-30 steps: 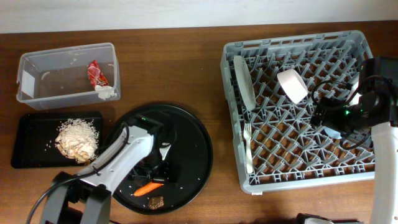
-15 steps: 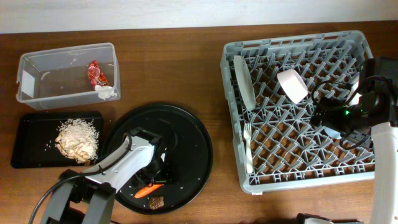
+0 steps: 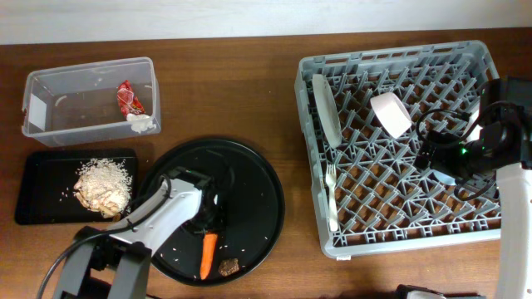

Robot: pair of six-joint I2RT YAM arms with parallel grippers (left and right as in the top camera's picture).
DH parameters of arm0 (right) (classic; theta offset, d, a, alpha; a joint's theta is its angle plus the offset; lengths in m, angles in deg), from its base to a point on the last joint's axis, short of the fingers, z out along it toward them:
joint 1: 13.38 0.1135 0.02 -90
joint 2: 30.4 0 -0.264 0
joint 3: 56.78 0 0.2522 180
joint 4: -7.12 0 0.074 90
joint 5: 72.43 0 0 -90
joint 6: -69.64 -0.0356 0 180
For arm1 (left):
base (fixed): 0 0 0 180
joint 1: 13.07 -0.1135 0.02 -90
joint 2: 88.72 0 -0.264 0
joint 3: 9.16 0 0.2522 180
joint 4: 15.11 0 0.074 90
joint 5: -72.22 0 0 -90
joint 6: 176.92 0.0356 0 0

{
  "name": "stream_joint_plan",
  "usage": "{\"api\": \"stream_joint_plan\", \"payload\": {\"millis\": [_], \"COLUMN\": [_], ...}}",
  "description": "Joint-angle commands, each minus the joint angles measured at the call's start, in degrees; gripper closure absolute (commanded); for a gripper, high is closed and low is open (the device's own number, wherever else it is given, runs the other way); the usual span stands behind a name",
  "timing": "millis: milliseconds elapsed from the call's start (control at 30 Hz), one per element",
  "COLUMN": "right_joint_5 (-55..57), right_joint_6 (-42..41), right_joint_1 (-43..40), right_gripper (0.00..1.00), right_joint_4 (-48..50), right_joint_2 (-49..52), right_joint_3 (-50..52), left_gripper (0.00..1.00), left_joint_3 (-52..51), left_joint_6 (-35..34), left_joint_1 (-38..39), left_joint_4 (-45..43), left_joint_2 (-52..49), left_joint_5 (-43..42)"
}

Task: Sort waste into correct bins and load items into the dishwasher rack
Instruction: 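Drop the carrot onto the small black waste tray with left gripper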

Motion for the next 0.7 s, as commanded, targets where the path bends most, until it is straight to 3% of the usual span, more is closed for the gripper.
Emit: {"api": "stream_joint_plan", "payload": {"millis": [0,67,200,300,433,667], "right_joint_5": [-0.11,-0.11,-0.11,-0.09,-0.11,-0.13], "right_joint_6": [0.02,0.0,0.02,0.02,0.0,0.0], "right_joint_1": [-0.26,-0.26,-0.26,-0.26,-0.26,-0.26], "right_gripper": [0.01,0.01,0.01,0.01,0.01,0.01], "right_joint_4": [-0.22,-0.24,-0.24,-0.24,-0.24,-0.42], "right_joint_2": [-0.22,-0.22,-0.22,-0.22,-0.22,-0.22], "right_joint_3": [0.33,0.33,0.33,0.33,0.33,0.33], "left_gripper": [0.76,0.83,0.83,0.85,0.85,0.84], "left_joint_3": [4.66,9.16,21.38,26.77,26.88,26.86], "left_joint_6": [1.27,2.51,2.51,2.47,1.99,0.07], "left_joint_1": [-3.32,-6.64,-16.15,-27.26,-42.69,-56.57], "left_joint_4": [0.11,2.73,9.73,9.84,5.44,0.66], "left_joint_2": [0.33,0.33,0.33,0.33,0.31,-3.82], "left_joint_5": [2.84,3.45,8.24,8.37,8.13,8.15]}}
